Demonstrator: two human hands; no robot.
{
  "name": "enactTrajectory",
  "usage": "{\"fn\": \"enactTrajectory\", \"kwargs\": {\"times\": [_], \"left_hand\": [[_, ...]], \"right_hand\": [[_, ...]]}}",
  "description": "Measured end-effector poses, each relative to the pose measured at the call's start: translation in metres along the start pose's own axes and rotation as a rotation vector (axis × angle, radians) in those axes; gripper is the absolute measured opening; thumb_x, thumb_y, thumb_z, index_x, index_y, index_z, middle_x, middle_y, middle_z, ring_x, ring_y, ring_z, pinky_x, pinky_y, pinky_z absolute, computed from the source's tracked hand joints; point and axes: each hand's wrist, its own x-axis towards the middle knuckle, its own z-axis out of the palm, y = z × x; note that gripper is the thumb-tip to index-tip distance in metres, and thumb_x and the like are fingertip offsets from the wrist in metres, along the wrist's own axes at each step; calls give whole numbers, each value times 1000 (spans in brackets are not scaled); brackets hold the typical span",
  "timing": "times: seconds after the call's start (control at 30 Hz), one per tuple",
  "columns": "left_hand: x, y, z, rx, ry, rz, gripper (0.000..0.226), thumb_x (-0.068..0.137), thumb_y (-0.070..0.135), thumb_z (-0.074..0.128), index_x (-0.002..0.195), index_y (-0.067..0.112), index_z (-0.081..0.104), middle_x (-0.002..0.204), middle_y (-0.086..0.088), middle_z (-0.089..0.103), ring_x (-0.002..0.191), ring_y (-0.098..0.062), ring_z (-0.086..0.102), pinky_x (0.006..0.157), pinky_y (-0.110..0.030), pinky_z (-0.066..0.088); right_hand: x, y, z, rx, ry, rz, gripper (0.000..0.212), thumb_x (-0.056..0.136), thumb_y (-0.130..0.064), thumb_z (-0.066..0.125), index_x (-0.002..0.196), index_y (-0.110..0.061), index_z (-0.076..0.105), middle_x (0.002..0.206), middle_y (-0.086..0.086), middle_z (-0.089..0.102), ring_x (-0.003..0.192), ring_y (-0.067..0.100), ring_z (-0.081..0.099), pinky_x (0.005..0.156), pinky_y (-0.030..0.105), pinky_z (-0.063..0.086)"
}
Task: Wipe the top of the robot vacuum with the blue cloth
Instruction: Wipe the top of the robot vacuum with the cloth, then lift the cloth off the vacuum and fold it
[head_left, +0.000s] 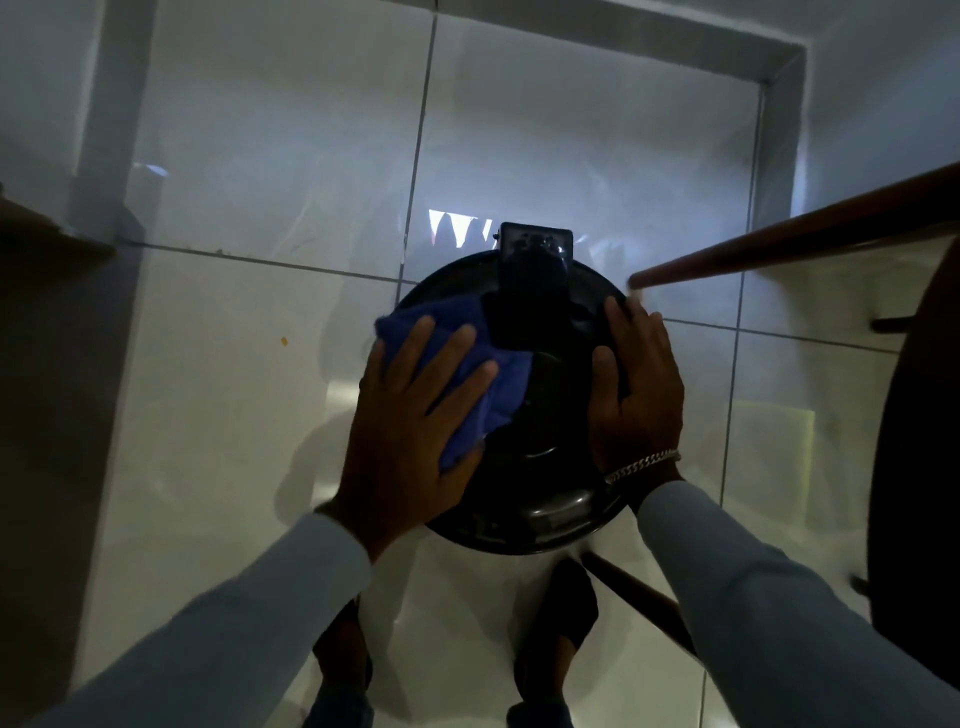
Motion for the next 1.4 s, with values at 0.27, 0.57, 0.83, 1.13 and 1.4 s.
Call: {"fn": "enactTrajectory", "kwargs": {"times": [0.27,0.57,0.83,1.13,1.4], "left_hand": [[-57,93,32,8,-78,-204,64,85,48,47,143,25,34,155,-4,25,146,-35,15,116,-64,5],[-54,156,40,-124,-125,-415,79,84,55,45,149,17,22,160,-10,16,149,-31,2,118,-54,-12],[-53,140,-16,-604,221,-925,74,82,11,68,144,20,28,145,-9,40,129,-28,46,99,-53,49],[-11,143,-76,-1415,-172,-1112,25,91,15,57,114,8,62,118,-23,66,102,-34,66,81,-43,56],[75,291,-210,-1719,-416,-788,26,81,22,52,93,13,73,92,-7,77,82,-19,73,72,-33,60]], "right_hand": [[-2,1,3,-33,31,-16,49,94,-41,32,141,-26,35,152,9,38,144,32,24,115,58,26],[4,-3,-8,38,-60,34,52,92,-43,33,140,-24,40,153,11,34,145,33,22,116,55,27],[-101,-34,-45,291,146,438,37,91,-26,59,126,-16,51,128,9,57,116,21,54,98,35,48],[-141,-55,-88,898,-142,825,48,67,-15,83,110,-23,62,128,17,60,112,34,60,94,51,51],[-138,-137,-305,1384,-28,529,91,43,-36,92,121,-8,56,125,24,59,105,41,62,77,45,58]]}}
